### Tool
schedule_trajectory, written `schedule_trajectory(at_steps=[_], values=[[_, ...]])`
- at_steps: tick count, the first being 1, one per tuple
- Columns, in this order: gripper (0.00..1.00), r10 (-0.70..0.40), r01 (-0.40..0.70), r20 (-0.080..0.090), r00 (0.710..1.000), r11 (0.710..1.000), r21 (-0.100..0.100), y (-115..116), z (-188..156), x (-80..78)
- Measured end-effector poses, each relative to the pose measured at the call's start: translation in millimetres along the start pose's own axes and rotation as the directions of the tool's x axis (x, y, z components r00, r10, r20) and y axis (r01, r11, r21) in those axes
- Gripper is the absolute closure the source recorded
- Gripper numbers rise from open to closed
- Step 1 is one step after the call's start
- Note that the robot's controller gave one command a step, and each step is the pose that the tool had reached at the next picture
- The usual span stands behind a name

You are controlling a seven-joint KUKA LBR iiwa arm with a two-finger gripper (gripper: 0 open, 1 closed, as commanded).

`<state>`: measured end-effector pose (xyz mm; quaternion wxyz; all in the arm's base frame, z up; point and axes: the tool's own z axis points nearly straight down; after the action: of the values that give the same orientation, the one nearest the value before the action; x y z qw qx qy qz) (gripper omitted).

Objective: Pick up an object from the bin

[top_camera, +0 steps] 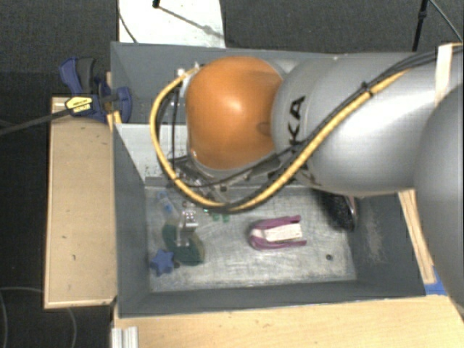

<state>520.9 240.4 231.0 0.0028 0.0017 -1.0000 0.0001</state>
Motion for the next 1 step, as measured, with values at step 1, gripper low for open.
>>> schedule_trajectory(at_steps=[1], values=[[0.0,0.473,-0.473,0.002,0.881,0.881,0.001,-21.1,73.0,35.6]])
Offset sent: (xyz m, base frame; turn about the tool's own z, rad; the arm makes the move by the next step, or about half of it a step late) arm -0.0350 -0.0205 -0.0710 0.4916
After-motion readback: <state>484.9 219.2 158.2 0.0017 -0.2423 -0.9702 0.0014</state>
